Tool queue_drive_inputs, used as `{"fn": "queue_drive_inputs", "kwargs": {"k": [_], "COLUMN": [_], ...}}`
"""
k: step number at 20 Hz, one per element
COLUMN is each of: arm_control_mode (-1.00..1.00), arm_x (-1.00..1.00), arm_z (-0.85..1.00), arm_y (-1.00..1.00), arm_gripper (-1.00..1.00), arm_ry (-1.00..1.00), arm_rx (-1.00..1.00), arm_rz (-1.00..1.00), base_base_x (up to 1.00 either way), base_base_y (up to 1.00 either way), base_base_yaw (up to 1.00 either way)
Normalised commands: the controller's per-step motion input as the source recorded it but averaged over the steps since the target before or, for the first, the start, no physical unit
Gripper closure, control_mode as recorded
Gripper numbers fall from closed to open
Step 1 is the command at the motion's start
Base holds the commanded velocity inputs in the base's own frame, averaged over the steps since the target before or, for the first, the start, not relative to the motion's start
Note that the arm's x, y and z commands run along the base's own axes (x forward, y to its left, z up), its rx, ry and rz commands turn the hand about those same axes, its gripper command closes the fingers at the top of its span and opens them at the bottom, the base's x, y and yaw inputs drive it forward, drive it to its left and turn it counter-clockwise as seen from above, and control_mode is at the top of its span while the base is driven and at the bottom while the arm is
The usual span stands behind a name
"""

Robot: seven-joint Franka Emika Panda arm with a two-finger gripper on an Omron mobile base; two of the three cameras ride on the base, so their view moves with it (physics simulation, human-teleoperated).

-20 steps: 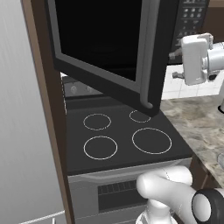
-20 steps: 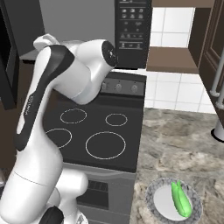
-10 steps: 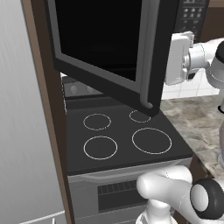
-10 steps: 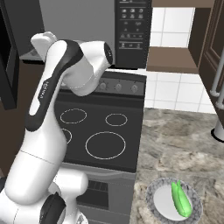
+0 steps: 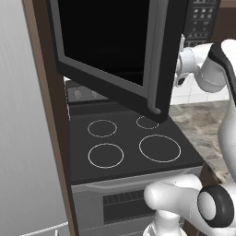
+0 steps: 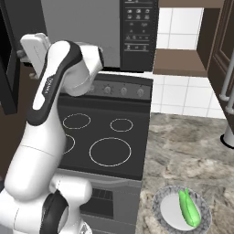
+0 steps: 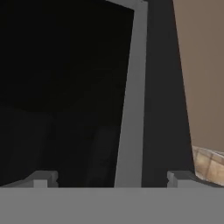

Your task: Pick the corn from the counter and place it in the microwave. Then turn on the microwave.

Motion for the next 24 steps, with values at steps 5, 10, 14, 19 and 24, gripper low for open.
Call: {"fn": "queue_drive_inputs", "kwargs": {"k": [5, 10, 14, 19, 24], "arm_control_mode": [-1.00, -1.00, -1.00, -1.00, -1.00], "arm_x": [-0.17, -0.26, -0.37, -0.34, -0.27], "arm_z": [0.00, 0.00, 0.00, 0.00, 0.00], "arm_y": [0.48, 0.56, 0.59, 0.61, 0.63], "arm_gripper": [-1.00, -1.00, -1.00, -1.00, -1.00], "arm_ry": [0.01, 0.00, 0.00, 0.00, 0.00], "arm_rx": [0.03, 0.01, 0.00, 0.00, 0.00], "arm_rz": [0.17, 0.15, 0.15, 0.13, 0.08], "base_base_x": [0.00, 0.00, 0.00, 0.00, 0.00], "base_base_y": [0.00, 0.00, 0.00, 0.00, 0.00], "base_base_yaw": [0.00, 0.00, 0.00, 0.00, 0.00]}}
